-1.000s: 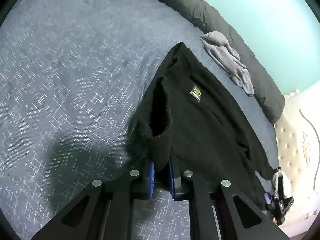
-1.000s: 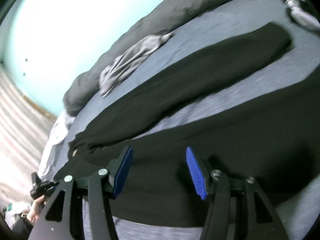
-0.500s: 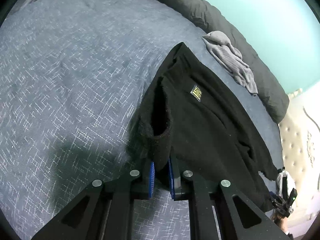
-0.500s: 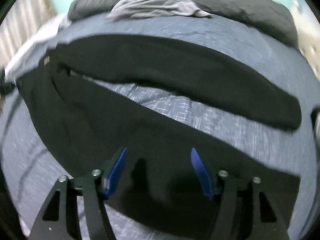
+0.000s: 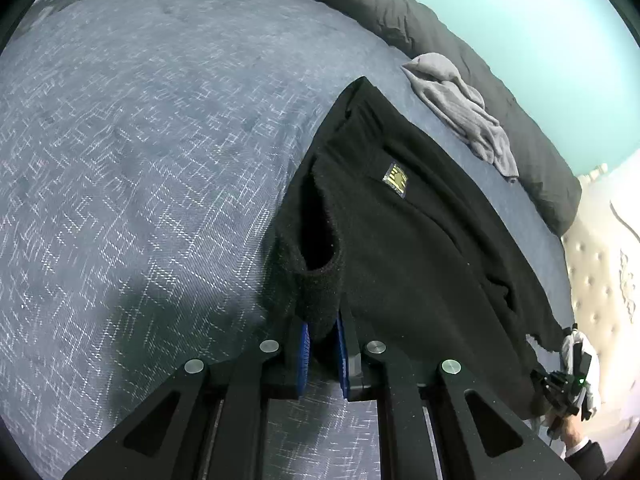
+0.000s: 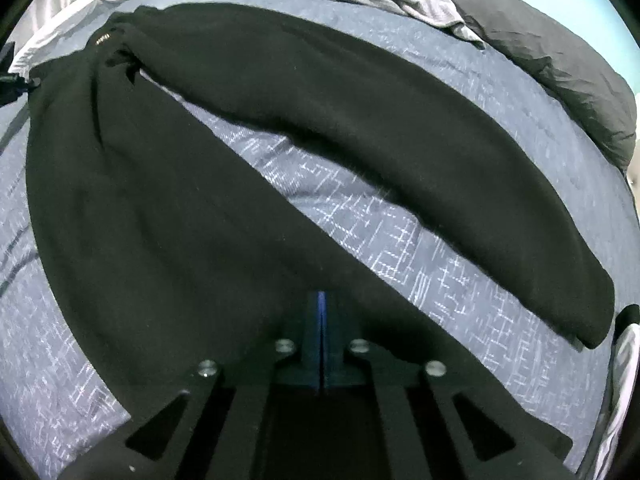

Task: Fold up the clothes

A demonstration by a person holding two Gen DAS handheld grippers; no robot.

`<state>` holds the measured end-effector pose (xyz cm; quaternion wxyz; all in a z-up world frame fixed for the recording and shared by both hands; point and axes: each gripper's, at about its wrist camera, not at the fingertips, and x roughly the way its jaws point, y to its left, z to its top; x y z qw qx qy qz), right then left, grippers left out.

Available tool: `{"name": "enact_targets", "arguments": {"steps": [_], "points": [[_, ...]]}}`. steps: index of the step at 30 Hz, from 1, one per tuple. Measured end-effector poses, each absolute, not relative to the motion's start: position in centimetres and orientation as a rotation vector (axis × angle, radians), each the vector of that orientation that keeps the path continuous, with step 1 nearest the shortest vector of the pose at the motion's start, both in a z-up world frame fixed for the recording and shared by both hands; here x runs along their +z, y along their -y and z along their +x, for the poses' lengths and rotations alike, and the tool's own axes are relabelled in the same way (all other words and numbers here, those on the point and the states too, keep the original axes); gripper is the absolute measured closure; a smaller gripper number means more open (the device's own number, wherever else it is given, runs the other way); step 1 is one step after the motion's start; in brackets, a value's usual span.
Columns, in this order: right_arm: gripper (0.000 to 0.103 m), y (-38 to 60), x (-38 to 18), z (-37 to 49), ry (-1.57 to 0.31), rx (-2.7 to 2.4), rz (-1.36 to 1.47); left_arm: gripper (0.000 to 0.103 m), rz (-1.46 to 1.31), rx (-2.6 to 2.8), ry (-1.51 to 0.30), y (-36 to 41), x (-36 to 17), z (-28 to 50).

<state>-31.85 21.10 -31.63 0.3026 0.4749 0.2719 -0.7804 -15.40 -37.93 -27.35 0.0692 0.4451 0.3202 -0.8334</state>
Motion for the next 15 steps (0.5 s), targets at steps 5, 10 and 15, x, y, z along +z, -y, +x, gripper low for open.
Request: {"name": "enact_targets", "arguments": {"steps": [5, 10, 15], "points": [[0.103, -21.7, -30.0, -32.7, -0.693, -2.145, 1.206, 0.091, 1.340, -2.505, -0.966, 37.9, -27.5, -15.4], [0.102, -21.2, -29.0, -32.6, -0.577, -2.071, 1.179, 0.091, 1.340, -2.502, -0.968, 37.9, -27.7, -15.3], [0.040, -18.3, -30.6, -31.9, -0.613, -1.998, 1.186, 0.091, 1.326, -2.496, -0.975, 37.9, -27.8, -15.1]]}}
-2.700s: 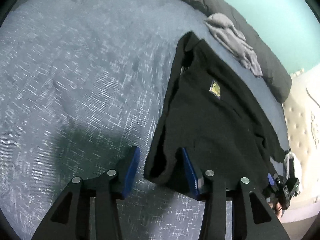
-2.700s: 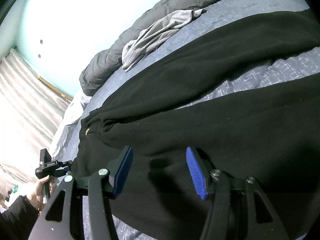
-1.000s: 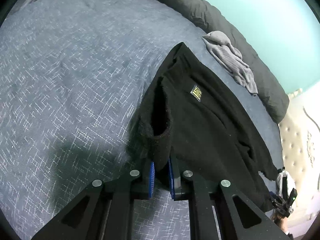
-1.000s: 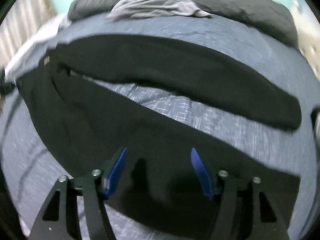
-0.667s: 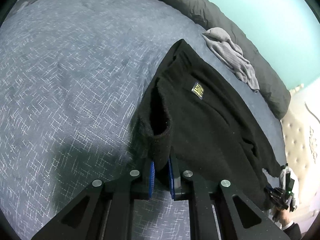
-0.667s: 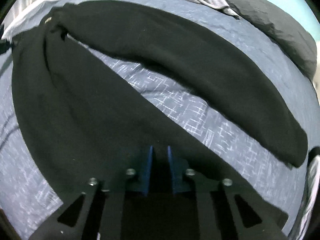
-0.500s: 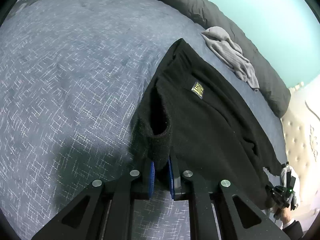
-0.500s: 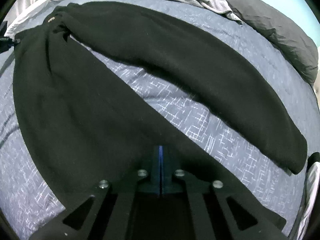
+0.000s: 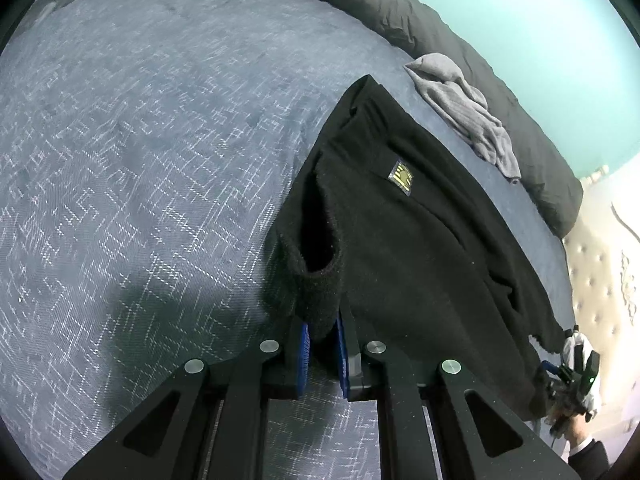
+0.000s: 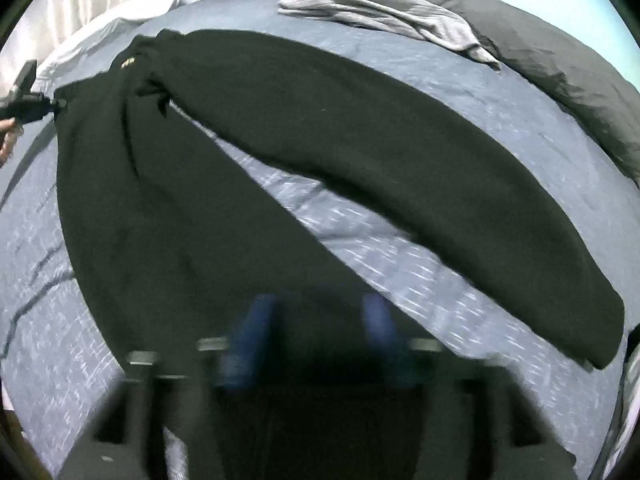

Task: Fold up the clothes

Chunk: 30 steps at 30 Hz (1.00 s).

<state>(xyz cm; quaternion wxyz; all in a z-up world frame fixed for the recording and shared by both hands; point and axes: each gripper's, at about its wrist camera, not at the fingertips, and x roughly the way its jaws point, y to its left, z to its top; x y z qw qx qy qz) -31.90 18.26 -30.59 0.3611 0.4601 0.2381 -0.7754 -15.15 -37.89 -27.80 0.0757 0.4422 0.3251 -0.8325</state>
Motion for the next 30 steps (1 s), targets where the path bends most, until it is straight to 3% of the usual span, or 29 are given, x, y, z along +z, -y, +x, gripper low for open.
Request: {"name": "enact_targets", "arguments": {"steps": [3, 4, 6, 8, 10, 30], "points": [[0.043, -16.6, -31.7, -31.8, -0.668, -1.974, 1.161, 0.091, 1.317, -2.494, -0.967, 37.8, -28.0, -15.0], [0.057, -16.2, -32.1, -31.8, -0.695, -1.959, 1.152, 0.091, 1.317, -2.493, -0.966, 37.7, -28.1, -15.0], [0.069, -15.7, -32.8, -31.4, -0.752, -1.931, 1.129, 0.091, 1.316, -2.490, -0.976, 37.9, -28.3, -15.0], [0.089, -15.6, -32.8, -31.6, -0.757, -1.920, 1.120, 0.091, 1.318, -2.489, -0.977, 37.9, -28.6, -15.0], [0.095, -15.7, -32.7, -31.9, -0.758, -1.918, 1.111, 0.091, 1.321, -2.488, -0.980, 38.0, -28.7, -15.0], [0.098, -19.4, -29.7, -34.0, -0.318, -1.926, 1.188, 0.091, 1.328, -2.480, -0.991, 38.4, -29.0, -15.0]]}}
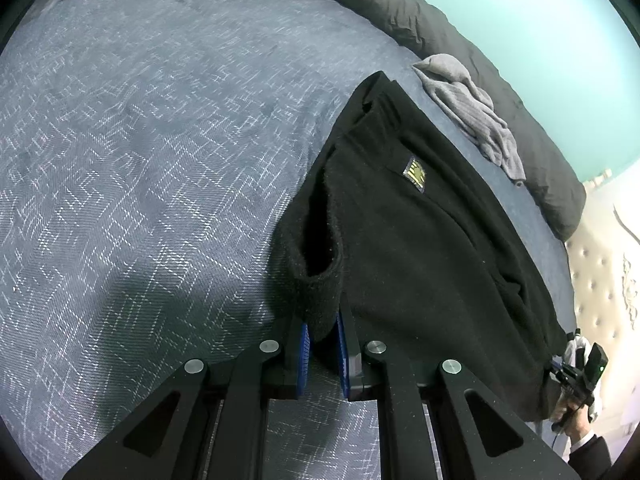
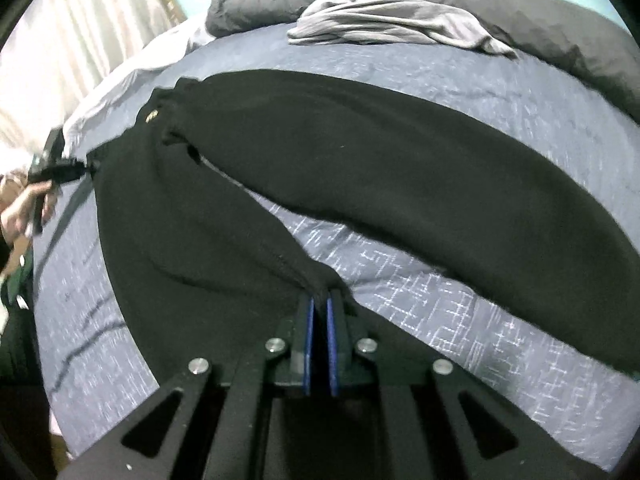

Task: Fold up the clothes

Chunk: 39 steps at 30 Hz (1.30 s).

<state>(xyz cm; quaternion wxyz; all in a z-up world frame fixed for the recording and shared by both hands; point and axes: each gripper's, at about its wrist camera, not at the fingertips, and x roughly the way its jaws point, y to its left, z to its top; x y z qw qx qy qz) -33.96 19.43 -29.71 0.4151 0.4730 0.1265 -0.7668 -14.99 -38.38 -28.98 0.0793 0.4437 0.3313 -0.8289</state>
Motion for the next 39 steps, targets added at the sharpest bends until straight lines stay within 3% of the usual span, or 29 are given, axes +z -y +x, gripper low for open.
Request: {"name": "enact_targets", "arguments": {"steps": [10, 13, 20, 21, 22, 23, 24, 25, 31, 39], "points": [[0.098, -20.8, -30.5, -36.0, -0.187, -1.944, 1.288, 0.091, 1.327, -2.487, -0.993, 38.5, -29.1, -15.0], [0.103, -22.7, -31.0, -37.1, -0.077, -2.014, 1.325, 0.091, 1.318, -2.485, -1.002, 38.6, -29.1, -14.9], [0.103, -29.1, -29.8, -37.5, -0.025, -2.186, 1.374, 0.091, 1.328, -2.486, -0.992, 38.5, -29.1, -15.1], [0.102, -30.5, -29.3, -37.3, 0.005, -2.224, 1.376, 0.091, 1.328, -2.485, -0.999, 38.6, -29.2, -15.1], [0.092, -31.9, -28.8, -36.9, 0.026, -2.263, 1.377, 0.091, 1.328, -2.484, -1.006, 38.6, -29.2, -15.0], [0.082, -33.6, -28.3, -36.2, 0.033, -2.302, 1.373, 0.091, 1.328, -2.486, -1.009, 38.7, -29.2, -15.0], [0.057, -35.2, -27.8, -35.5, 0.039, -2.342, 1.369, 0.091, 1.328, -2.487, -1.012, 38.7, -29.2, -15.0], [0.053, -36.9, -27.4, -34.8, 0.049, -2.383, 1.367, 0.091, 1.328, -2.488, -1.015, 38.7, -29.2, -15.0], [0.053, -46.0, -26.7, -31.3, 0.160, -2.579, 1.371, 0.091, 1.332, -2.480, -1.003, 38.5, -28.9, -15.1], [0.053, -47.8, -28.2, -30.1, 0.044, -2.600, 1.433, 0.091, 1.356, -2.459, -0.974, 38.3, -28.7, -15.4]]}}
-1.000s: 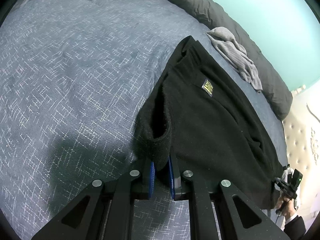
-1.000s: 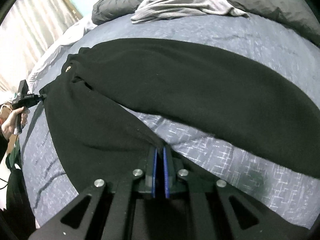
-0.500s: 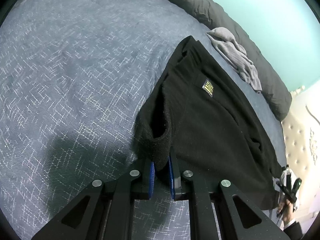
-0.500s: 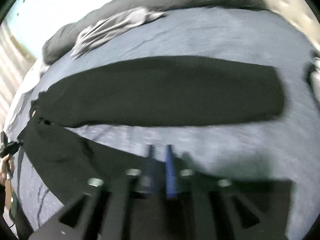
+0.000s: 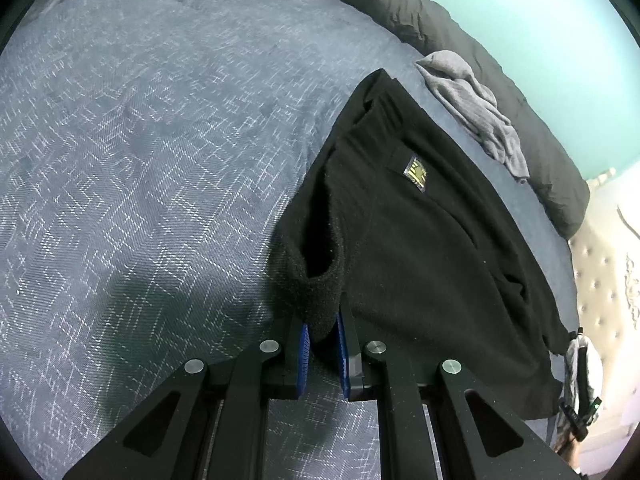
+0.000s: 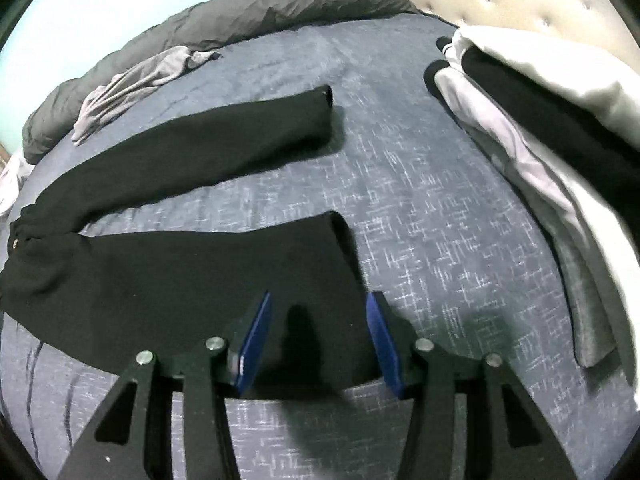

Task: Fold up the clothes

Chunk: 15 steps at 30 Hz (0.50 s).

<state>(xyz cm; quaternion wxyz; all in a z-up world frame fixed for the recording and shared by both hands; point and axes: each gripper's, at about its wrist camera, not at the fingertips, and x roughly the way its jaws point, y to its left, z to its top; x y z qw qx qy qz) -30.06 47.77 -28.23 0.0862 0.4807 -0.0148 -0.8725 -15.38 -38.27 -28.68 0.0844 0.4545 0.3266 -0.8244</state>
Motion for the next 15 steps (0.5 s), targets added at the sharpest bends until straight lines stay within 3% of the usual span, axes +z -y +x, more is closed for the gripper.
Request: {"name": "enact_targets", "arguments": {"steps": [7, 10, 15], "points": [[0.054, -46.4, -29.2, -33.1, -0.014, -2.533, 1.432, 0.091, 1.373, -2.458, -0.950, 38.2, -28.7, -15.6], [0.079, -45.8, -29.4, -33.8, -0.014, -2.467, 1.418, 0.091, 1.379, -2.458, -0.941, 38.1, -28.8, -15.7], [0.097, -45.5, -29.7, -35.0, 0.034, -2.403, 1.438, 0.091, 1.383, -2.458, -0.935, 38.1, -29.1, -15.7]]}}
